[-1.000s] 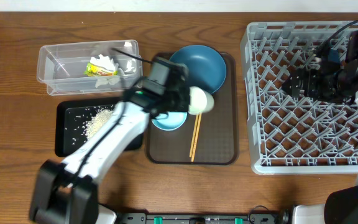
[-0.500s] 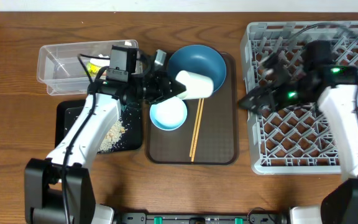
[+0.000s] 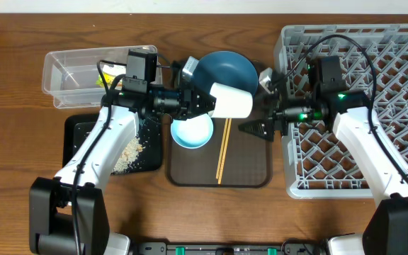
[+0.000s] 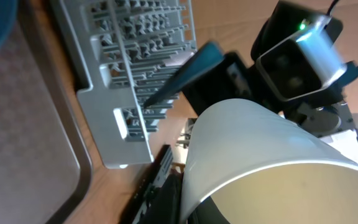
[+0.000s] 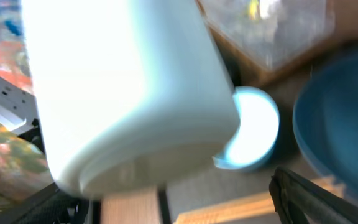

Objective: Sort waste into correct bins and load items into the dishwasher rack
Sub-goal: 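Pass the white cup from the left gripper to the right gripper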

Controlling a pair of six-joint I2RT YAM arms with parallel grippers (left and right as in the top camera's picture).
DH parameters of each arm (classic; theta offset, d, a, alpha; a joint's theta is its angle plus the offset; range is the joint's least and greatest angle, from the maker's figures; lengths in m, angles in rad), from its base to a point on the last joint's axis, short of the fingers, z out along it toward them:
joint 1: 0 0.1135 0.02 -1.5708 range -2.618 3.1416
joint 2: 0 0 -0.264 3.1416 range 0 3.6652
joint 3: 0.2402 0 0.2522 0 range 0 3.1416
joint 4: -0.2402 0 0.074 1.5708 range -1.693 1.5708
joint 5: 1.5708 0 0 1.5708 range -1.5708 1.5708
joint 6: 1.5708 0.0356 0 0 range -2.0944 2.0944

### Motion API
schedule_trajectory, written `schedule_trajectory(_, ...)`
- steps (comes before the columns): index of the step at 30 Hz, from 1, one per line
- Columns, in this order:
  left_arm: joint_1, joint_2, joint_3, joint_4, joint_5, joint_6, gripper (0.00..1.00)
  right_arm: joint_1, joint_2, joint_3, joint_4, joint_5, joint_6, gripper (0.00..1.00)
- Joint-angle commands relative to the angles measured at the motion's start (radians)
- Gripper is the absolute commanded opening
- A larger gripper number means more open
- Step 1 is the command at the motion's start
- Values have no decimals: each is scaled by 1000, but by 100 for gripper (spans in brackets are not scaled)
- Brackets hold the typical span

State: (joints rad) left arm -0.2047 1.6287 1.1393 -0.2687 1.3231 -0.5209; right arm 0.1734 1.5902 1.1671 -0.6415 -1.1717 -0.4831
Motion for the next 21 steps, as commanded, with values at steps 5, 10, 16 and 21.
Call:
schedule_trajectory(5, 2, 8, 10, 2, 54, -1, 7, 38, -1, -4, 129, -216, -30, 91)
schedule_trajectory(10, 2, 8, 10, 2, 54, -1, 7, 57, 0, -4, 190, -288, -30, 86)
schedule_trajectory(16, 2, 8, 10, 2, 54, -1, 8, 57, -1, -4, 227, -296, -30, 71)
schedule_trajectory(21, 2, 8, 10, 2, 54, -1, 8, 56, -1, -4, 241, -295, -30, 59)
